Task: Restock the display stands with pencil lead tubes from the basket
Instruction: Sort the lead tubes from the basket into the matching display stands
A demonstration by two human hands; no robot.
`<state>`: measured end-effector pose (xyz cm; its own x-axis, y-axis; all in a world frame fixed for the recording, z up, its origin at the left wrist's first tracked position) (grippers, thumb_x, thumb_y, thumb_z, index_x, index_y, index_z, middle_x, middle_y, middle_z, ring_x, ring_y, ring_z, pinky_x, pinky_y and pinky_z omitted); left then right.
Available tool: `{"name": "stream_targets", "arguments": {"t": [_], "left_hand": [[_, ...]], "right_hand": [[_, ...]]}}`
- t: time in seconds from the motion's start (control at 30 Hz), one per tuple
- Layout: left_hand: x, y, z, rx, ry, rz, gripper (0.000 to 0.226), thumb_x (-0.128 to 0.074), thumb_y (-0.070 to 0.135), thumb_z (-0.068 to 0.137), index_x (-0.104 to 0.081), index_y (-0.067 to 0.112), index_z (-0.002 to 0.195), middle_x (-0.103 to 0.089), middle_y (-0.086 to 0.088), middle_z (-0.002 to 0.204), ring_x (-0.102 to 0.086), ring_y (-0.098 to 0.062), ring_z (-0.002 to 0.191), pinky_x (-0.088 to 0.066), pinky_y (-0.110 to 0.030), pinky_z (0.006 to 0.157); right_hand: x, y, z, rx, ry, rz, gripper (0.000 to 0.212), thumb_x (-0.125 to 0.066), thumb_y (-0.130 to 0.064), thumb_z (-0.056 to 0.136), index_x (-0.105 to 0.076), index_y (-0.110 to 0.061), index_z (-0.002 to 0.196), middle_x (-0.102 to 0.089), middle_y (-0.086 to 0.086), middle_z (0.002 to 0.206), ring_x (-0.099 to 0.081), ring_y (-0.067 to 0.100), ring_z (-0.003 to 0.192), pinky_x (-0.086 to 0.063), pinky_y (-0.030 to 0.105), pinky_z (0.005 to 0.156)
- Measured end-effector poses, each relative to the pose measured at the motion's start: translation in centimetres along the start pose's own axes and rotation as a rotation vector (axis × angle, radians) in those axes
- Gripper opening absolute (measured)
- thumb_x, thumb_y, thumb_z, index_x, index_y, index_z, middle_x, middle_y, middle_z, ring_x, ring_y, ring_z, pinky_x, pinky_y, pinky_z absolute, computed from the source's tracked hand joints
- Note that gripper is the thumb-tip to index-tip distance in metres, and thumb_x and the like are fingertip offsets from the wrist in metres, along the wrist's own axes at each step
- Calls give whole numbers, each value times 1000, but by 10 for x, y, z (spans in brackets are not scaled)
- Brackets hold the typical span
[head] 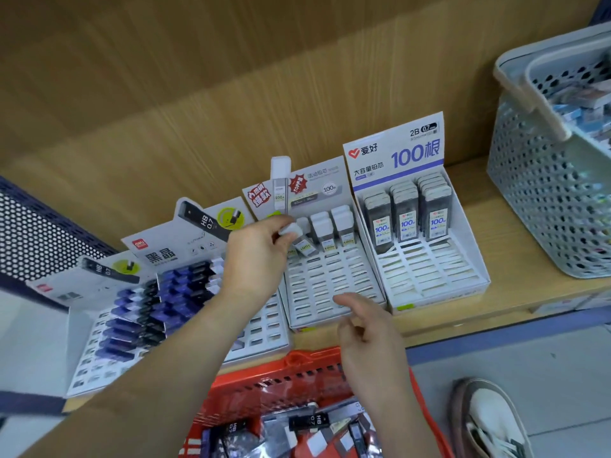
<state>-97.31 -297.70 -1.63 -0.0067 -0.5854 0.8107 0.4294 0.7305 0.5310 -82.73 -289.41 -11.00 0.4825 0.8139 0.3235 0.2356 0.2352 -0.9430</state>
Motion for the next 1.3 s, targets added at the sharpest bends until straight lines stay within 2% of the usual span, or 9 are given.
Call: {"name": "stream_targets", "arguments": {"t": [0.13, 0.33, 0.5, 0.67, 0.77, 0.87, 1.0, 1.2, 1.3], "left_hand": [[-3, -2, 1, -134, -5, 59, 18, -64, 15, 90, -73, 14, 106, -73, -11, 95, -66, -27, 87, -52, -37, 78], [-15, -5, 11, -367, -29, 276, 25, -56, 5, 86, -72, 3, 105, -70, -18, 98, -65, -38, 88, -53, -37, 80], [-16, -1, 23, -195, 29, 203, 9, -64, 12, 88, -71, 10, 93, -69, -8, 89, -62, -27, 84, -44, -28, 69], [-24, -4, 25, -282, 14, 336, 10, -66, 3, 77, -73, 7, 72, -67, -10, 80, -61, -33, 81, -50, -35, 71], [-20, -2, 18, -270, 3, 321, 15, -61, 7, 86, -75, 9, 85, -67, -12, 91, -59, -32, 88, -49, -35, 77], [2, 6, -9, -202, 46, 179, 23, -55, 12, 92, -71, 14, 108, -67, -7, 105, -60, -26, 94, -44, -30, 82], [41, 0, -75, -30, 38, 7, 20, -58, 16, 92, -74, 21, 104, -69, 8, 93, -59, -6, 78, -46, -21, 80], [53, -85, -177, 306, -33, -74, 20, -60, 11, 88, -75, 22, 96, -72, 7, 80, -64, -8, 72, -51, -25, 73], [29, -141, -223, 502, -294, -10, 20, -57, 10, 90, -75, 17, 96, -73, -1, 95, -64, -17, 80, -45, -24, 69]], "right_hand": [[-4, -2, 0, 69, -1, -156, 36, -52, -7, 95, -67, -26, 122, -54, -20, 127, -34, -1, 121, -20, -6, 89], [-4, -3, -2, 110, -16, -266, 40, -52, -8, 95, -64, -24, 128, -53, -13, 139, -34, 6, 128, -14, 2, 97], [-2, -1, -2, 113, 4, -269, 41, -54, -2, 91, -68, -21, 124, -58, -11, 135, -40, 9, 125, -12, -2, 96], [-3, 0, -2, 117, -27, -260, 42, -53, -2, 91, -67, -21, 126, -57, -11, 135, -39, 7, 125, -7, -10, 91], [-2, 1, -1, 103, -54, -241, 42, -51, -3, 93, -64, -22, 129, -55, -12, 137, -40, 6, 130, -13, -4, 96], [4, -4, -3, 90, -26, -181, 40, -54, -5, 93, -64, -22, 127, -60, -10, 132, -48, 8, 128, -28, 10, 101], [6, -19, -3, 99, -71, -93, 27, -59, -8, 92, -71, -27, 107, -72, -9, 102, -66, 10, 98, -50, 27, 93], [-26, -28, -25, 20, -549, -252, 9, -66, -15, 90, -73, -20, 91, -71, 1, 81, -70, 18, 73, -53, 27, 71], [-55, 1, -46, -38, -766, -501, 4, -66, -18, 90, -69, -20, 93, -69, -2, 85, -68, 21, 78, -54, 30, 74]]}}
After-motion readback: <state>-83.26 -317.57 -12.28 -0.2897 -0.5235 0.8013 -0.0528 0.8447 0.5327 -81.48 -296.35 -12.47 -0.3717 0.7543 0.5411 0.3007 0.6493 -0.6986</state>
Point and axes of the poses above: each hand's wrist, its own z-axis towards the middle knuckle, its own x-axis out of the back of the hand, y = z × x, the point moved 3 cm from there along z, towards the middle knuckle
